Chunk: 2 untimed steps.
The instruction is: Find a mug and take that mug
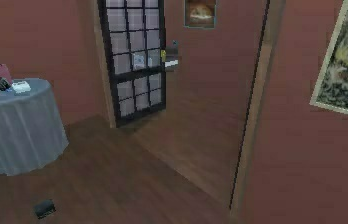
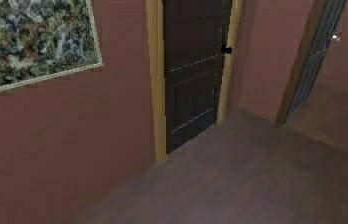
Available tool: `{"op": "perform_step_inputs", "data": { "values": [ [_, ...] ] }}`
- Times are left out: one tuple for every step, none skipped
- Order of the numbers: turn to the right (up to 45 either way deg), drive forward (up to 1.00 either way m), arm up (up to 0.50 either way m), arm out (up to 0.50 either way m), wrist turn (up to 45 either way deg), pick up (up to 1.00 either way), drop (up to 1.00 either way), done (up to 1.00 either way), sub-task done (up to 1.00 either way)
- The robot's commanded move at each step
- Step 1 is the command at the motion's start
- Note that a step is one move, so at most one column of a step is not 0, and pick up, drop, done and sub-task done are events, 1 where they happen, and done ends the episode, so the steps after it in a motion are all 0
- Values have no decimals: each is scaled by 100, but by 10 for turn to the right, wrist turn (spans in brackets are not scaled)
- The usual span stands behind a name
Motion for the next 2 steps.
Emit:
{"op": "perform_step_inputs", "data": {
  "values": [
    [-300,0,0,0,0,0,0,0,0],
    [0,45,0,0,0,0,0,0,0]
  ]
}}
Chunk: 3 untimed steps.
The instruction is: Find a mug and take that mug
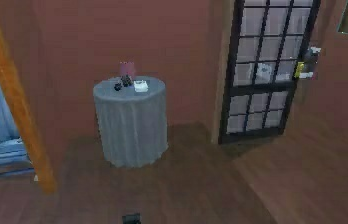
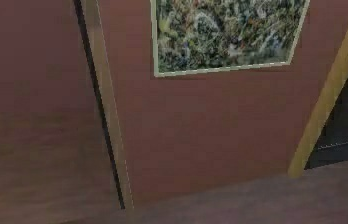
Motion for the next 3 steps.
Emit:
{"op": "perform_step_inputs", "data": {
  "values": [
    [-450,0,0,0,0,0,0,0,0],
    [-420,0,0,0,0,0,0,0,0],
    [-30,0,0,0,0,0,0,0,0]
  ]
}}
